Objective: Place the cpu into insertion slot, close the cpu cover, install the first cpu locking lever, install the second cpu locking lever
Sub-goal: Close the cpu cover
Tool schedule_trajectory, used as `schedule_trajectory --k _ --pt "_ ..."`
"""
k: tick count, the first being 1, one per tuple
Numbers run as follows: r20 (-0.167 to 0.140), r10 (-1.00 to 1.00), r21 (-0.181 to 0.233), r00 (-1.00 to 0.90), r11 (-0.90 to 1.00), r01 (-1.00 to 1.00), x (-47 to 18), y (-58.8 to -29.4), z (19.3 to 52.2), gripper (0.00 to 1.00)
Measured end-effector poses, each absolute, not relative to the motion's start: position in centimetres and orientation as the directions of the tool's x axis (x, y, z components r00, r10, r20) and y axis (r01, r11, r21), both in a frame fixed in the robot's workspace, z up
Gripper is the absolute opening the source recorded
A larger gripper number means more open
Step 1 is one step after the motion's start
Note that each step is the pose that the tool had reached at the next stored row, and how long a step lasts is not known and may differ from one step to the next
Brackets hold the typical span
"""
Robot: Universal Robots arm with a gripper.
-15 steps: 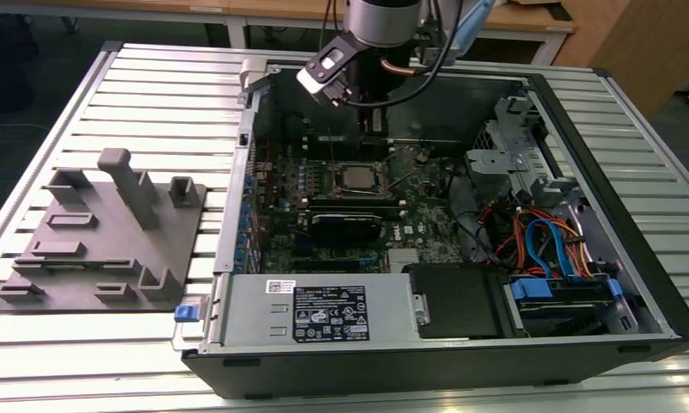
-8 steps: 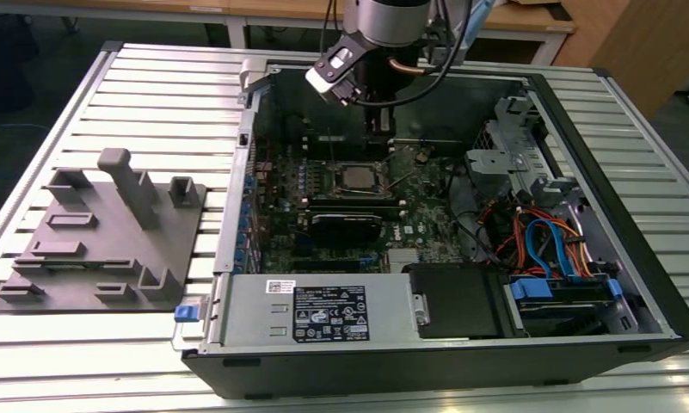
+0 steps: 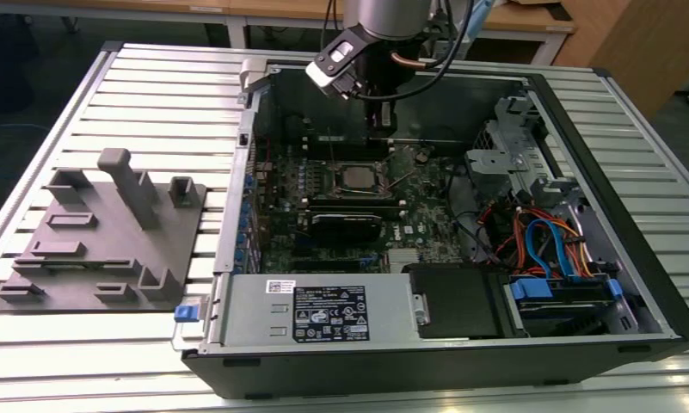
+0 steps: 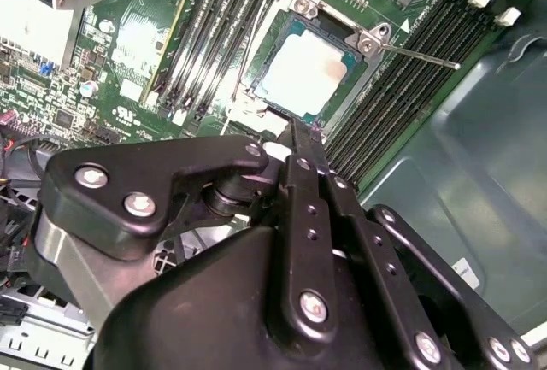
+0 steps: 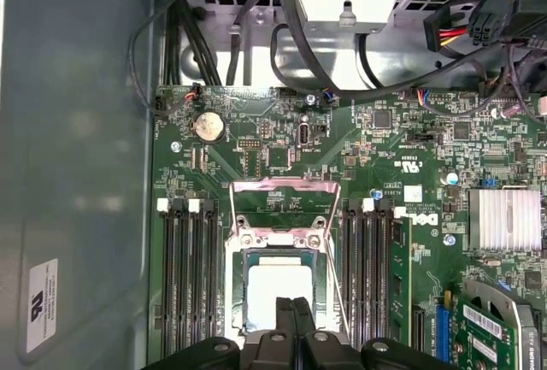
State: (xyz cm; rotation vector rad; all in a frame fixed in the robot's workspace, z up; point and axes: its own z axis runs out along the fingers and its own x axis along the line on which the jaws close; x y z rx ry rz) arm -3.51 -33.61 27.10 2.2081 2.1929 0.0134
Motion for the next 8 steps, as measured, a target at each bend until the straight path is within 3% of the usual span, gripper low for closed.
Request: schedule_trajectory --k 8 --pt "-0.015 1.000 0.027 0.007 -0.006 1.000 -3.43 -33.64 27.10 0.10"
